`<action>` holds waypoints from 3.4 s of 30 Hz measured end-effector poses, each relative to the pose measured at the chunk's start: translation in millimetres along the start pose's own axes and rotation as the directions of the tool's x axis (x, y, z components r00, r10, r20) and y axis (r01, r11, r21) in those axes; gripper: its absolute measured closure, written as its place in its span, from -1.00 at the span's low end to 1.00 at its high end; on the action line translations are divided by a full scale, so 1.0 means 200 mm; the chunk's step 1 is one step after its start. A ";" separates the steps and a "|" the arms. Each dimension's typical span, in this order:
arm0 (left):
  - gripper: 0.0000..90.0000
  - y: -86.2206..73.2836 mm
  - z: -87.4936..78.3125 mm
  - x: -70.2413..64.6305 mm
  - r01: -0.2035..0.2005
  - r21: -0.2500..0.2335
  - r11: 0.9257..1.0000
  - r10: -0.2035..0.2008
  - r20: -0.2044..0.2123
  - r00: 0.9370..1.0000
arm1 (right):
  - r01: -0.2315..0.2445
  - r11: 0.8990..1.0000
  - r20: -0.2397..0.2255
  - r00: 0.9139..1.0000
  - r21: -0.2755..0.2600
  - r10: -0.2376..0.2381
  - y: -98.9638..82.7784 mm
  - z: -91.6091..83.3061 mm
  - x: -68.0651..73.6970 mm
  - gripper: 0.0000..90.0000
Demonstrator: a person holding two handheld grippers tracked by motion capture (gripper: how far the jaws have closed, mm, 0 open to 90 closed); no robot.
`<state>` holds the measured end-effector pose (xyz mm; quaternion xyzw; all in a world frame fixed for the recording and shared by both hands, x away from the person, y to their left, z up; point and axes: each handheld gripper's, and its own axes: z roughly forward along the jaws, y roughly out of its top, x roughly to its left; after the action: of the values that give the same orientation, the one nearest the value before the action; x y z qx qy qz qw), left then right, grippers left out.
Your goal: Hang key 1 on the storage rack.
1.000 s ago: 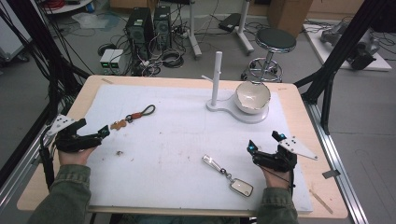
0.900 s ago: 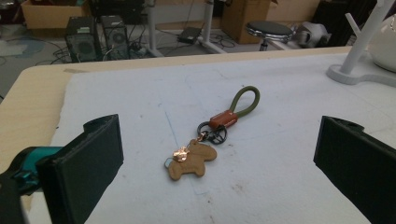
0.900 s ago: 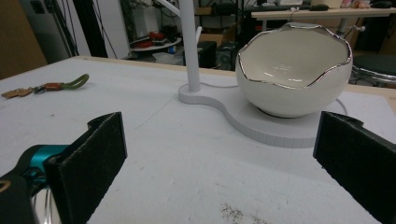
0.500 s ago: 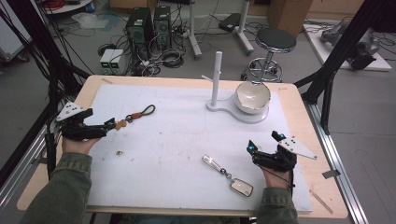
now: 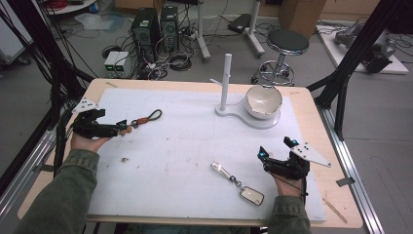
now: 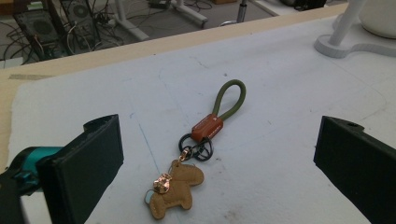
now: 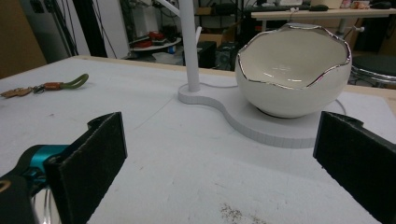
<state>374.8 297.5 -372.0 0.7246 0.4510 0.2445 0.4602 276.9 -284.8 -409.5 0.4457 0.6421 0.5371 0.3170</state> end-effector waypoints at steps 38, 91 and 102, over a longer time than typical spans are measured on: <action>-0.90 0.19 0.44 0.00 -0.187 0.308 0.933 0.124 0.213 0.969 | 0.049 0.999 0.003 0.999 0.007 -0.049 0.01 0.00 0.01 -0.97; 0.62 0.07 0.58 0.13 -0.216 0.424 0.879 0.112 0.256 0.960 | 0.046 0.999 0.004 0.999 0.013 -0.046 0.00 0.00 0.01 -0.97; 0.63 0.13 0.50 0.16 -0.180 0.371 0.911 0.082 0.266 0.961 | 0.041 0.999 0.005 0.999 0.004 -0.041 0.01 -0.01 0.01 -0.97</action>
<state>477.7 276.5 -396.2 0.8552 0.3806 0.0888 0.3403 275.2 -284.1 -408.0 0.4345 0.6515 0.5280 0.3285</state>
